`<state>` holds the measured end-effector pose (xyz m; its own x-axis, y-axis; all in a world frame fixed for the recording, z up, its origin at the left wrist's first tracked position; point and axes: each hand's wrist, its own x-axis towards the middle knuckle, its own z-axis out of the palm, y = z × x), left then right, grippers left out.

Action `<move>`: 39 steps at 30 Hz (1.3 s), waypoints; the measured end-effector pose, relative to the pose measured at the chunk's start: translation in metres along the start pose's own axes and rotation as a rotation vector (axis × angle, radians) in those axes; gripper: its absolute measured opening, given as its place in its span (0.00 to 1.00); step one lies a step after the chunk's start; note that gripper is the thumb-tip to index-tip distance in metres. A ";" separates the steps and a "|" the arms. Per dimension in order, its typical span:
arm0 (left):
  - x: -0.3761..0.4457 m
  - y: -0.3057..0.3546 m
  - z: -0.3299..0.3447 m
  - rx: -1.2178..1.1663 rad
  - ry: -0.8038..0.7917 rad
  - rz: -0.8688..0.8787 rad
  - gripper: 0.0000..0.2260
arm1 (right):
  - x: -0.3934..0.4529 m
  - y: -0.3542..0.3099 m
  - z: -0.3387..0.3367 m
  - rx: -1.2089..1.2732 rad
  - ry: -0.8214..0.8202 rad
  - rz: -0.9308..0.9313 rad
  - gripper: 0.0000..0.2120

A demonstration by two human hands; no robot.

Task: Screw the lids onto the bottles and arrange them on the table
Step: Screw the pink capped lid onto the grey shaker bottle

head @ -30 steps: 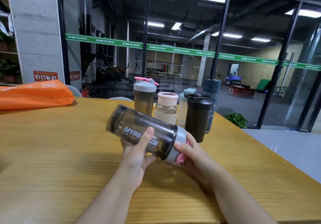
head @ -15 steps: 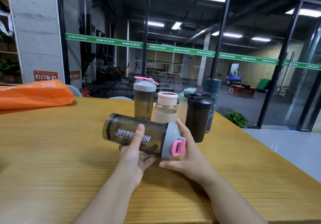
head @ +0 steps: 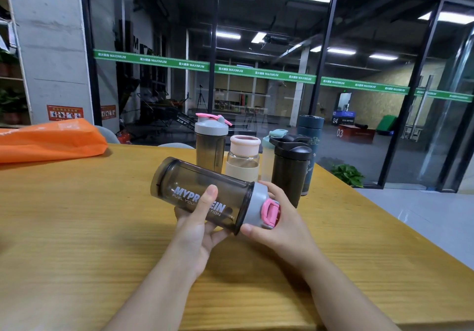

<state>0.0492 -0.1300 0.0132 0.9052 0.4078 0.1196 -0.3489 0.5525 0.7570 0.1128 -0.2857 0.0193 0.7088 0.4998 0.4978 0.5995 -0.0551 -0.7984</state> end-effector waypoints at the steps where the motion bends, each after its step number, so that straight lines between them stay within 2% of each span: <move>1: 0.000 0.000 0.000 0.001 -0.014 0.003 0.35 | 0.000 0.001 0.000 0.019 0.006 0.009 0.40; 12: -0.001 0.000 0.003 0.013 0.004 0.014 0.35 | 0.002 0.007 0.003 0.131 0.016 0.016 0.37; 14: -0.001 0.001 0.004 0.015 0.024 0.015 0.40 | 0.003 0.008 0.005 0.156 0.009 0.017 0.38; 16: -0.001 0.002 0.005 0.009 0.030 -0.003 0.49 | 0.004 0.008 0.006 0.182 0.021 0.009 0.39; 18: -0.002 0.002 0.005 0.020 0.029 -0.016 0.51 | 0.005 0.008 0.004 0.225 0.055 0.005 0.38; 22: 0.001 0.002 0.004 -0.025 0.109 0.026 0.58 | 0.008 0.010 -0.003 0.298 0.148 0.043 0.31; 27: 0.000 0.009 0.003 -0.123 0.273 0.089 0.42 | 0.015 0.015 -0.010 0.422 0.230 0.102 0.26; 29: -0.001 0.010 0.002 -0.104 0.290 0.044 0.33 | 0.015 0.017 -0.013 0.432 0.255 0.107 0.34; 33: -0.003 0.010 0.004 -0.110 0.256 -0.029 0.10 | 0.016 0.016 -0.016 0.455 0.374 0.126 0.61; 36: -0.008 0.014 0.009 -0.234 0.227 -0.063 0.07 | 0.017 0.014 -0.014 0.484 0.378 0.181 0.69; 38: -0.009 0.014 0.010 -0.272 0.169 -0.087 0.09 | 0.018 0.016 -0.011 0.467 0.333 0.225 0.67; 39: -0.009 0.013 0.010 -0.257 0.140 -0.094 0.11 | 0.018 0.017 -0.009 0.448 0.300 0.252 0.63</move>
<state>0.0396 -0.1339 0.0284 0.9003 0.4327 -0.0468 -0.3313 0.7512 0.5708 0.1394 -0.2855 0.0179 0.9222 0.2488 0.2960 0.2299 0.2627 -0.9371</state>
